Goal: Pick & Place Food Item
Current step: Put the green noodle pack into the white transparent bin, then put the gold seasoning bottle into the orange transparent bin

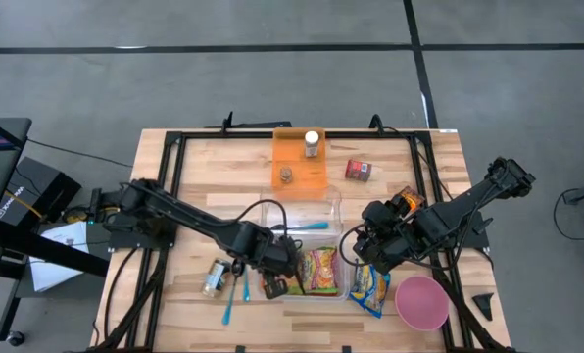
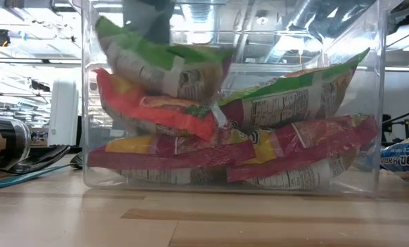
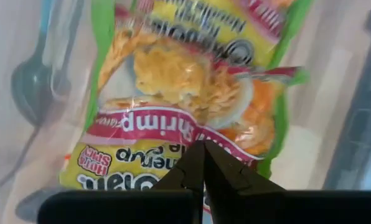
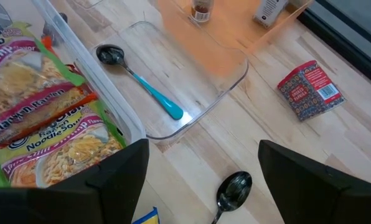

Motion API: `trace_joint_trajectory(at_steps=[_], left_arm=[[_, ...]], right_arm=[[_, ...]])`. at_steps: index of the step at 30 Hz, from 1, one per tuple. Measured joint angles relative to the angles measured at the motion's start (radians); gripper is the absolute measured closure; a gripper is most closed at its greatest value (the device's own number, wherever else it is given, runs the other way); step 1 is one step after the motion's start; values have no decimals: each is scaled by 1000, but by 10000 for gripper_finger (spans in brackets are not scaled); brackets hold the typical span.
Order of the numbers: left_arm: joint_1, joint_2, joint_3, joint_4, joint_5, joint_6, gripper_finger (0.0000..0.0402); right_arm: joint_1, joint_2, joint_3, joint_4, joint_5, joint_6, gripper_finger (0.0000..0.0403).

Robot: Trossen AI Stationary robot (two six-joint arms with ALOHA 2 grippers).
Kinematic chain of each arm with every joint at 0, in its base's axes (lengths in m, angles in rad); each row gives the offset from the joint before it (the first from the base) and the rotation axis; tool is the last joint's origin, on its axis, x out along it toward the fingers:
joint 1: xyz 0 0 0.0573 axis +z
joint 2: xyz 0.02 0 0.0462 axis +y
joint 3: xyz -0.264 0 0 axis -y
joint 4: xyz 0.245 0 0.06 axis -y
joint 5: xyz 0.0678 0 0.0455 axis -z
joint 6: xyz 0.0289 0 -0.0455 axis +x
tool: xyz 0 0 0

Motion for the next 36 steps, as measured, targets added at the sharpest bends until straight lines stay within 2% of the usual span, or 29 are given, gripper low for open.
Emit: trace_joint_trajectory(at_steps=[15, 23, 34, 36], left_arm=[[10, -4, -96, 74, -23, -101, 401], [10, -20, -105, 81, -20, -116, 401], [10, -203, -106, 117, -29, -160, 401], [9, -246, -105, 148, -59, -155, 401]], right_arm=[[2, 0, 0, -9, 16, -3, 104], [2, 0, 0, -9, 16, -3, 104], [2, 0, 0, -10, 16, -3, 104], [3, 0, 0, -11, 16, -3, 104]])
